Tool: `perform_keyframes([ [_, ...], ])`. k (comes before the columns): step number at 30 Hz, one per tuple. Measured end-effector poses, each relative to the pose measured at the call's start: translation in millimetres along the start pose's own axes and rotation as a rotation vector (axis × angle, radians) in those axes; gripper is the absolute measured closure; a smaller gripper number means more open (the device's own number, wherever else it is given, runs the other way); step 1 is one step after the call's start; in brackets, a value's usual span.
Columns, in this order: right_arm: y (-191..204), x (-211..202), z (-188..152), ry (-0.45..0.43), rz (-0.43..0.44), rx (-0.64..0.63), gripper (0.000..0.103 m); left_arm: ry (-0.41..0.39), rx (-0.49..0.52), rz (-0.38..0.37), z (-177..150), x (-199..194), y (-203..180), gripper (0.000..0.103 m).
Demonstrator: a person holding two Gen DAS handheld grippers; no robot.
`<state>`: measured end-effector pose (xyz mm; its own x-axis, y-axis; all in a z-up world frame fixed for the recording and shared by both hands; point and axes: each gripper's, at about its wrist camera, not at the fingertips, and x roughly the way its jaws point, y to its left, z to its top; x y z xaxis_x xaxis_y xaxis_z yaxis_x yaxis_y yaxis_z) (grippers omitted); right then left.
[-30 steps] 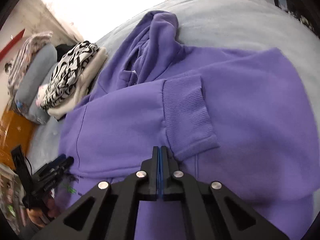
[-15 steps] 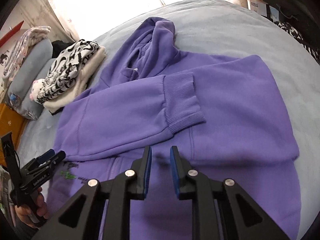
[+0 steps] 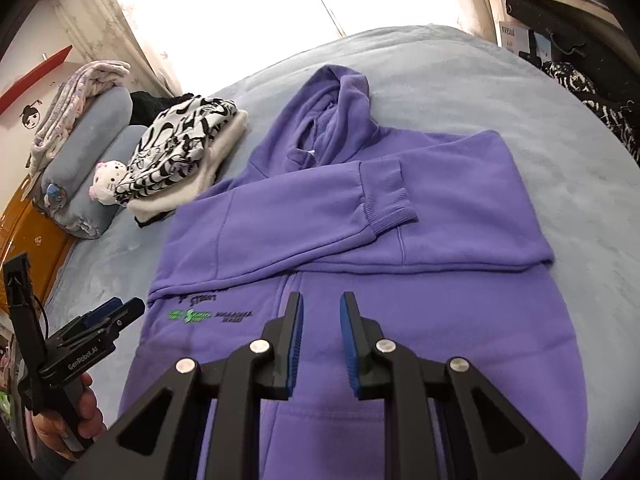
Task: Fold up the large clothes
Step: 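Open both tools and release the folded hoodie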
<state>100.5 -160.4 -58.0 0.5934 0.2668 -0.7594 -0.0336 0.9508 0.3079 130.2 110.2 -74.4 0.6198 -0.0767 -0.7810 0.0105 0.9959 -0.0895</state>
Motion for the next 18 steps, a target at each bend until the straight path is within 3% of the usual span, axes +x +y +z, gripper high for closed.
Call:
perform_keyframes([
  [9, 9.0, -43.9, -20.2, -0.053, -0.007, 0.002, 0.085, -0.06, -0.026, 0.0, -15.0, -57.4, 10.9, 0.039],
  [18, 18.1, -68.6, -50.5, -0.062, -0.01, -0.023, 0.083, -0.04, -0.018, 0.03, -47.2, -84.5, 21.6, 0.039],
])
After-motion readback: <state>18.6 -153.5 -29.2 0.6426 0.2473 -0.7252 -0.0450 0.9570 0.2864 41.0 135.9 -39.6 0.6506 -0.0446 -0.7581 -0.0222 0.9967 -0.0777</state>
